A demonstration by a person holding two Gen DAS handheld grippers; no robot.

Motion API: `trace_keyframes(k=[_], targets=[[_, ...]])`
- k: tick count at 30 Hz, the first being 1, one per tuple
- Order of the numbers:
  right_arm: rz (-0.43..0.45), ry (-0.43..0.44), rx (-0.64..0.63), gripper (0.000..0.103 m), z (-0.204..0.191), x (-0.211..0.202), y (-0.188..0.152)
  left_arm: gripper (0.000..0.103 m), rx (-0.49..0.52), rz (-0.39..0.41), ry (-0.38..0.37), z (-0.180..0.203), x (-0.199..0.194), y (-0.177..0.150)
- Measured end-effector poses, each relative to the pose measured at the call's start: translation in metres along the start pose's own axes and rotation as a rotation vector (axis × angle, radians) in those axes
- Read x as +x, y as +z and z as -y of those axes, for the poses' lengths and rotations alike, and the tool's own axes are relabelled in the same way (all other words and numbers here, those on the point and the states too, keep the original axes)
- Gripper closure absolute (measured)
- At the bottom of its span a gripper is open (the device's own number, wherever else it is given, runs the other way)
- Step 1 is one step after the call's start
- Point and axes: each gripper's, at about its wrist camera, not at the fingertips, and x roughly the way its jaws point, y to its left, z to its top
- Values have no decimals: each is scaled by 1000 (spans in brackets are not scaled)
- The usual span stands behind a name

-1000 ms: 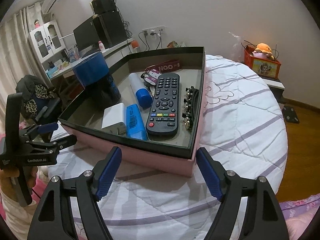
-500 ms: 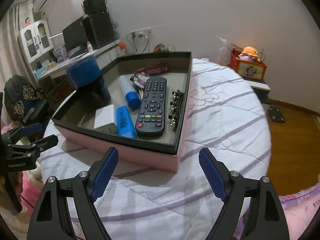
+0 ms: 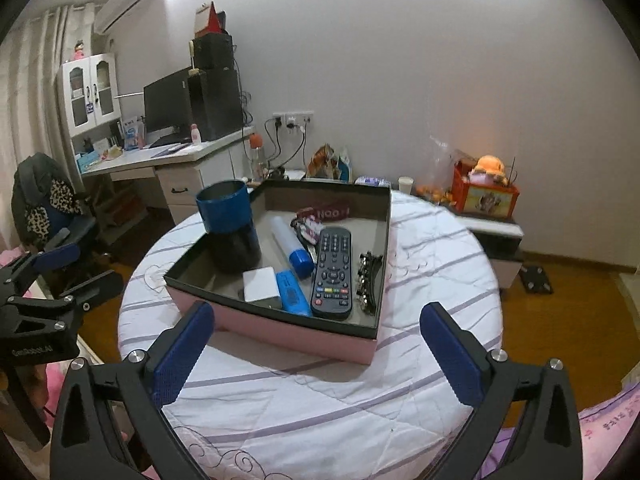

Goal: Organize rigid objects

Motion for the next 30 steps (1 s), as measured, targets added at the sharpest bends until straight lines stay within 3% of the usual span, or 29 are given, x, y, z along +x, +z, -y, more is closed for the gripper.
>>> trace_keyframes(k=[6, 17, 30], targets=[[54, -28, 5, 0, -6, -20, 2, 0, -13, 29, -25, -1, -19, 1], [130, -36, 16, 0, -16, -55, 6, 0, -46, 102, 30, -7, -54, 8], [218, -32, 23, 0, -21, -82, 33, 0, -78, 251, 18, 1, -96, 44]])
